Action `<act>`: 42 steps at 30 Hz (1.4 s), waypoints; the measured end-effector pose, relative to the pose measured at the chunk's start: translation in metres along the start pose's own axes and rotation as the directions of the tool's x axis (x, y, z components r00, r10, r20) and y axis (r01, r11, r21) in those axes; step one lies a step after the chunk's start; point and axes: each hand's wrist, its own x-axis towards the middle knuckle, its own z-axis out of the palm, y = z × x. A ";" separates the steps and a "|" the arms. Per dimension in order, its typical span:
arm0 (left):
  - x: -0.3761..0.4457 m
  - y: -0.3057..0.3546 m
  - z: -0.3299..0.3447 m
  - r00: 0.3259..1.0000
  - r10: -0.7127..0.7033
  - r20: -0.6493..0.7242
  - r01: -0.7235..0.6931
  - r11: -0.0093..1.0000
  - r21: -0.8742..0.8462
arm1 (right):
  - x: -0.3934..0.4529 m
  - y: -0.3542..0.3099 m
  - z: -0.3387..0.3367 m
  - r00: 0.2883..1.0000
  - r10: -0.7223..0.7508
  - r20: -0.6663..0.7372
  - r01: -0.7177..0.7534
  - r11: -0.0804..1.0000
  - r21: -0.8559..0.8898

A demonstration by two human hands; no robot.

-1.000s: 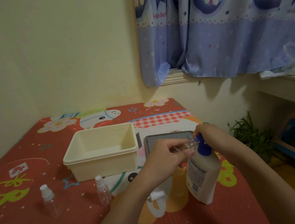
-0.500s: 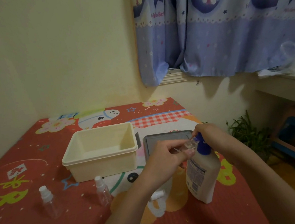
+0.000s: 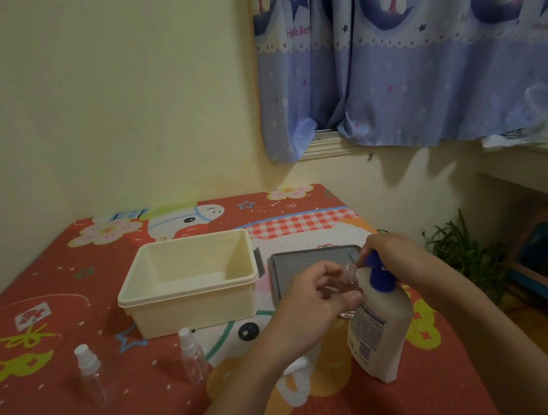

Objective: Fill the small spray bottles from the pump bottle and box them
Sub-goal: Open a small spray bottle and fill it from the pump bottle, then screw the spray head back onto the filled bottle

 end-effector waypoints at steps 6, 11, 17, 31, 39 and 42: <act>-0.004 0.002 -0.010 0.999 0.009 -0.045 -0.008 1.000 0.025 | -0.002 -0.004 -0.003 0.997 0.075 0.003 -0.075 0.983 0.168; -0.011 0.002 -0.026 0.993 0.011 -0.114 -0.010 1.000 0.009 | -0.008 -0.017 -0.015 0.997 0.033 -0.072 -0.015 0.971 0.239; -0.021 0.007 -0.046 0.982 0.008 -0.190 -0.006 1.000 0.010 | -0.016 -0.043 -0.022 0.948 -0.180 -0.263 0.243 0.942 0.232; -0.043 0.014 -0.076 0.943 0.009 -0.332 -0.011 1.000 -0.002 | -0.032 -0.075 0.024 0.897 -0.371 -0.240 0.428 0.866 0.260; -0.056 0.013 -0.089 0.913 0.014 -0.408 -0.025 0.999 -0.022 | -0.026 -0.045 0.079 0.927 -0.339 0.162 0.356 0.929 -0.096; -0.059 0.013 -0.091 0.912 0.008 -0.409 -0.017 1.000 -0.019 | -0.021 -0.023 0.098 0.869 -0.286 0.403 0.398 0.889 -0.227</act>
